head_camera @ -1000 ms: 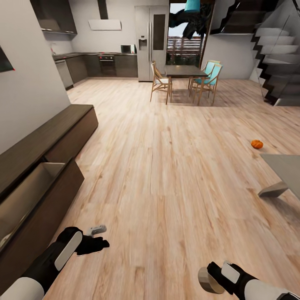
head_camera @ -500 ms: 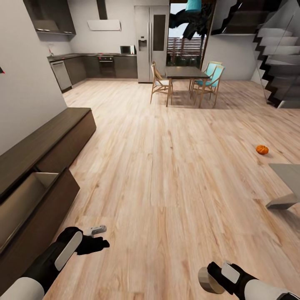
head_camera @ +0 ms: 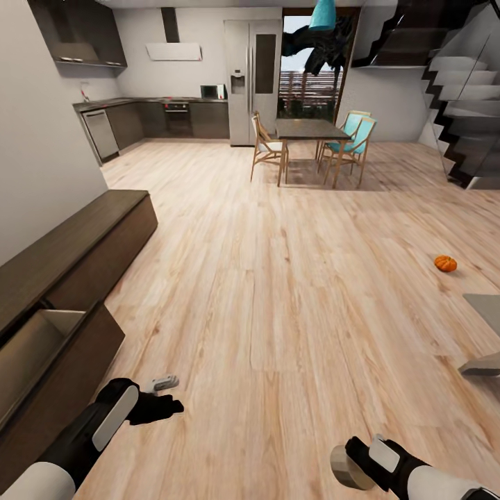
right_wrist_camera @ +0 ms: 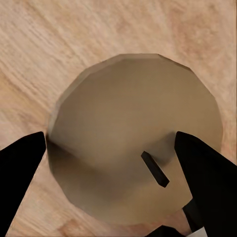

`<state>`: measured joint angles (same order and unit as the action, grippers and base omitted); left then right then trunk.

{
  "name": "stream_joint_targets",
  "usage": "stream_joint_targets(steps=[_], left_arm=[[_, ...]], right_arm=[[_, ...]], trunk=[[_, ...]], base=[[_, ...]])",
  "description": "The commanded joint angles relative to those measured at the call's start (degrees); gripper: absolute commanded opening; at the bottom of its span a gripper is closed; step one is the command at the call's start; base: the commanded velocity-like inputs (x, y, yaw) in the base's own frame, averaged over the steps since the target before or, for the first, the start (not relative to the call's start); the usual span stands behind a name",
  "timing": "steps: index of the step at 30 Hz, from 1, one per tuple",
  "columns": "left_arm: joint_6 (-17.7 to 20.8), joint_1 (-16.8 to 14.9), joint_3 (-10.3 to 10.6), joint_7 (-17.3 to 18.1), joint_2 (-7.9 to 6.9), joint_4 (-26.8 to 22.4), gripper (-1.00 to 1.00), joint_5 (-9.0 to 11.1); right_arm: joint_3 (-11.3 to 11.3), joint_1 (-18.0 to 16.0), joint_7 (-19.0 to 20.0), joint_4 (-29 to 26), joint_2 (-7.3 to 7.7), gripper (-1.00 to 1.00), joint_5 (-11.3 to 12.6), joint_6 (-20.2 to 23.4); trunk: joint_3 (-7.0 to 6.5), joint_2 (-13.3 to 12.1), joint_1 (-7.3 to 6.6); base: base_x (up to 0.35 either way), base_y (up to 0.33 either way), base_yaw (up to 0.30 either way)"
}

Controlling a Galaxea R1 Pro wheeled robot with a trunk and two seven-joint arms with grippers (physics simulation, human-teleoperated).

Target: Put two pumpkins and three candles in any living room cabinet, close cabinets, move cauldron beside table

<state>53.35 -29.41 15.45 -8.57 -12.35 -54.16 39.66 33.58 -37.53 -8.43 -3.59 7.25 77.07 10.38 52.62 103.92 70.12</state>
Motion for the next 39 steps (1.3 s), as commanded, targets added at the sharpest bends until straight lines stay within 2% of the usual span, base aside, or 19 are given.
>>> stream_joint_targets(steps=[1, 19, 39], left_arm=[[0.09, -0.04, 0.21, -0.57, -0.05, -0.07, 1.00, 0.60], [0.09, -0.04, 0.23, -0.59, -0.04, -0.07, 1.00, 0.59], [0.09, -0.04, 1.07, -0.66, -0.04, -0.07, 1.00, 0.59]], right_arm=[[0.43, 0.00, -0.43, -0.19, 0.05, -1.00, 0.36, 0.26], [0.43, 0.00, -0.44, -0.19, 0.05, -1.00, 0.36, 0.26], [0.43, 0.00, -0.36, -0.19, 0.05, -1.00, 0.43, 0.34]], trunk=[[-0.05, 0.02, 0.03], [-1.75, 0.02, 0.03], [-3.34, 0.02, 0.03]], base=[[0.321, 0.000, 0.000], [0.312, -0.005, 0.000], [0.292, -0.091, 0.000]])
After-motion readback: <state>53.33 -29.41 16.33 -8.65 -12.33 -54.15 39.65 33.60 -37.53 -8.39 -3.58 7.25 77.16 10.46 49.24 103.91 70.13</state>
